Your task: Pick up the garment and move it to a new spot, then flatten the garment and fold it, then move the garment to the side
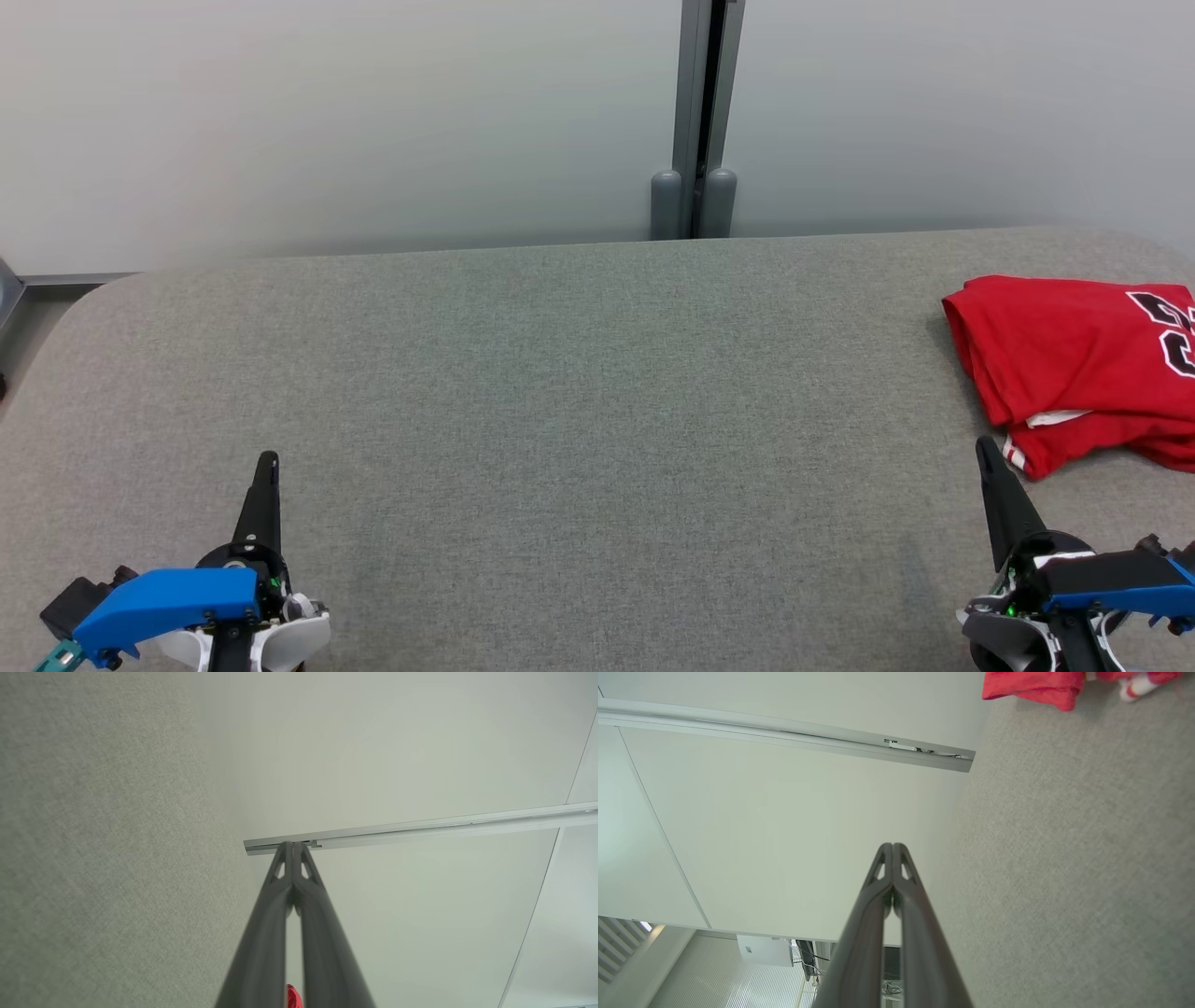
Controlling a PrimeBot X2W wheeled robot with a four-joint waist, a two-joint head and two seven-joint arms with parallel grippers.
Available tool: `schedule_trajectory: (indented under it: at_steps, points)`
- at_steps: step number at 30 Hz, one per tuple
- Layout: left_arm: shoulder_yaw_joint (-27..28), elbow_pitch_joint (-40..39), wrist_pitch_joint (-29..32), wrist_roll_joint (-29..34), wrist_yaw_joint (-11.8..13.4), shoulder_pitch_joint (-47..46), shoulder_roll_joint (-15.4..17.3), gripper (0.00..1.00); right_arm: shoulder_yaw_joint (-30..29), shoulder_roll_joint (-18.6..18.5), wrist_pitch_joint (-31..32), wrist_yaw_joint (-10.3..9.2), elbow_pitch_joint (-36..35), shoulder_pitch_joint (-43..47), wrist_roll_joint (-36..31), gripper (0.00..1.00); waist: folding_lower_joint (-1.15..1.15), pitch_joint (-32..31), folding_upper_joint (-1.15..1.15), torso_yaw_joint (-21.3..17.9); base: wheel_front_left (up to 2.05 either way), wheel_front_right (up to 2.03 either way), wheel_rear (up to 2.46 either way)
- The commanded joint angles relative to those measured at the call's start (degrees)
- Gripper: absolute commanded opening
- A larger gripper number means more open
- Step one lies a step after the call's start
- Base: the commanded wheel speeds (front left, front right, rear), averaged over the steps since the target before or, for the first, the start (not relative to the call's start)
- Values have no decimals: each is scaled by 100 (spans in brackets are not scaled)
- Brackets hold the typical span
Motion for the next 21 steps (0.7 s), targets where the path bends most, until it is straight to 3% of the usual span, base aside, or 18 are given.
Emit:
schedule_trajectory:
  at_steps: [1, 21]
  points:
    - [44, -40, 17, -87, -47, -102, -7, 0, -18, -18, 24, 0, -53, -70, 92, 0, 0, -2, 0, -1, 0, 0, 0]
    - [163, -119, 239, -841, -101, -169, -13, 0, -104, -20, 244, 0, -128, -65, 921, 0, 0, -61, 0, -41, 0, 0, 0]
